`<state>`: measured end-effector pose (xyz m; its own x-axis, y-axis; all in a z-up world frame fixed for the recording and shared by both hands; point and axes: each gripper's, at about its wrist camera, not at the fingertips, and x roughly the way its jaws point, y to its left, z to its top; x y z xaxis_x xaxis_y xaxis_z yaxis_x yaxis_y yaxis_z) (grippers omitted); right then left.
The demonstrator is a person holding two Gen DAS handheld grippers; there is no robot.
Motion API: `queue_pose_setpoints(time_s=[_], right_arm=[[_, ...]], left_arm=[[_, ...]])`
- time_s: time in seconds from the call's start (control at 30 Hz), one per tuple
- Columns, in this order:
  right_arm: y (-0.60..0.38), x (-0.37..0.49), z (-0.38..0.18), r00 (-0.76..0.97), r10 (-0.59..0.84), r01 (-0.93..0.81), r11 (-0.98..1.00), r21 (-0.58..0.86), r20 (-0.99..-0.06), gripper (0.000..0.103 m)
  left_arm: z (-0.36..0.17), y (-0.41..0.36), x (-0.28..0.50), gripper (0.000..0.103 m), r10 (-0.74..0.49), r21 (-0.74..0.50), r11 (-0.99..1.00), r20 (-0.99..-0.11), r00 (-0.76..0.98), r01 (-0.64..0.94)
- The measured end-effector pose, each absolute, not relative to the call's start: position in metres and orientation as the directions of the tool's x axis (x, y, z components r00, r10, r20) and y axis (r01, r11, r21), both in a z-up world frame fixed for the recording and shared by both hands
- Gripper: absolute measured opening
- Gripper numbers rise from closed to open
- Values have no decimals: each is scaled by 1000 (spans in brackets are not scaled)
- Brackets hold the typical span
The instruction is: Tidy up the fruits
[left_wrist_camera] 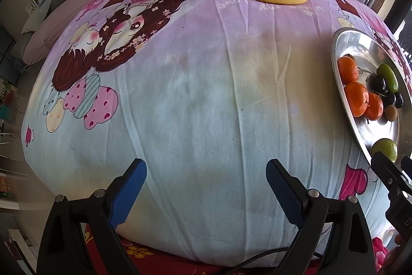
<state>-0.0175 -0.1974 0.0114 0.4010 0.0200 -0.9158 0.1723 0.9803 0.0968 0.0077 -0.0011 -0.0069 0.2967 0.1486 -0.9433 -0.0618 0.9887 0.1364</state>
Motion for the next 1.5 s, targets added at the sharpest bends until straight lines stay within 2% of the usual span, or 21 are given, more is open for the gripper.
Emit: queue_pose_setpoints(time_s=[1.5], right_arm=[[-197,-17,7,376,0,170,983,69,-927,101]], left_arm=[[-10,-2,11,94,144,130,989,-948,286,-67]])
